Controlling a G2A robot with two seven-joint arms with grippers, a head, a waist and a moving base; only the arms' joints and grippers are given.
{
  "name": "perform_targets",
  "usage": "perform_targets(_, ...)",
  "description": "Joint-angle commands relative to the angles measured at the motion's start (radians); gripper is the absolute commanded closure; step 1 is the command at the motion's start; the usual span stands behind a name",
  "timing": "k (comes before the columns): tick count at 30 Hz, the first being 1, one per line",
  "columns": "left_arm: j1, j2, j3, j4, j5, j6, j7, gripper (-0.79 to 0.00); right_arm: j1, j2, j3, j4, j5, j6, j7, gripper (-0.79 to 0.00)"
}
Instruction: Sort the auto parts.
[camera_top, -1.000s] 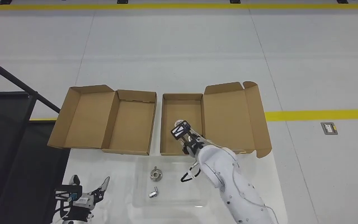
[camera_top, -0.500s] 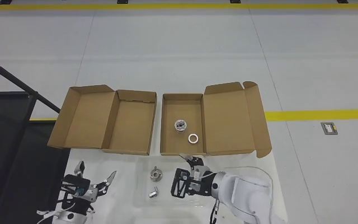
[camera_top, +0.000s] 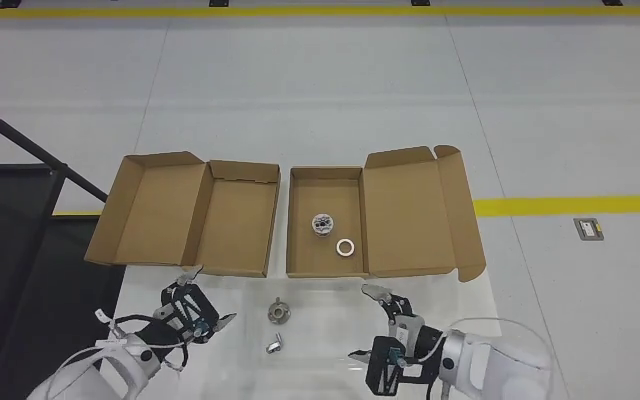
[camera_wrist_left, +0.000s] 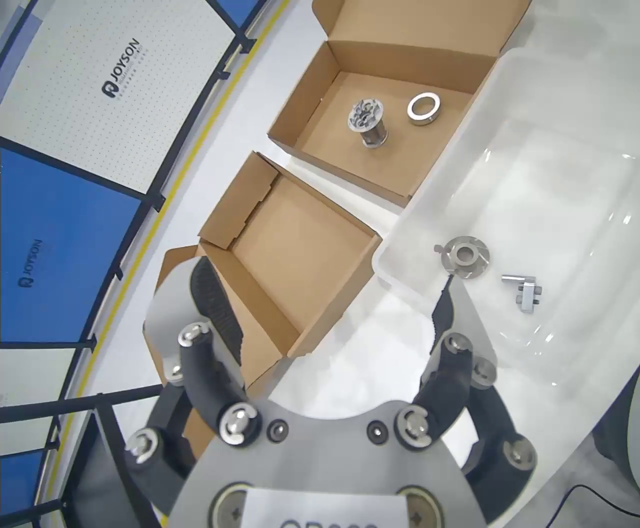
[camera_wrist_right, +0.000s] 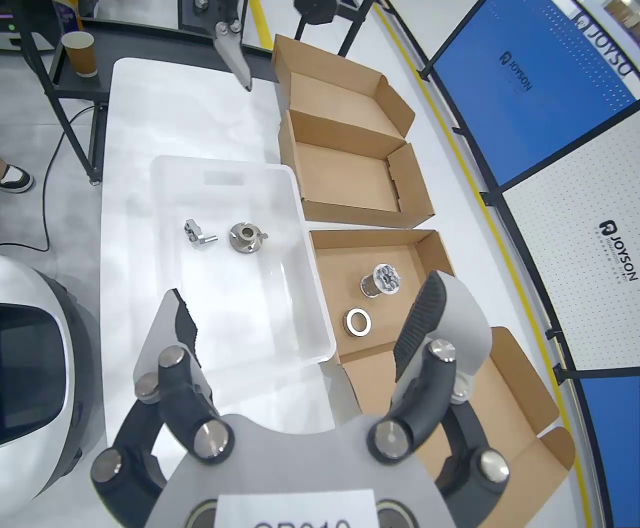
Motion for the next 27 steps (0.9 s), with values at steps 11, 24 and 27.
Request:
perform_targets(11, 0.009, 0.002, 0.026, -0.008, 0.027, -0.026, -0.003, -0.785, 0.001, 0.000, -0.004, -0.002, 0.002, 0.011, 0.006, -0.785)
perform_targets(24, -0.203, 0.054, 0.230, 0.063, -0.008, -0.324, -0.228, -0.785, -0.036, 0.086, 0.193, 0.027, -0.058, 0.000, -0.298, -0.785)
perform_targets(27, -0.289, 0.087, 0.361, 0.109, -0.090, -0.324, -0.331, -0.785, -0.075, 0.105, 0.251, 0.057, -0.078, 0.000, -0.368, -0.785)
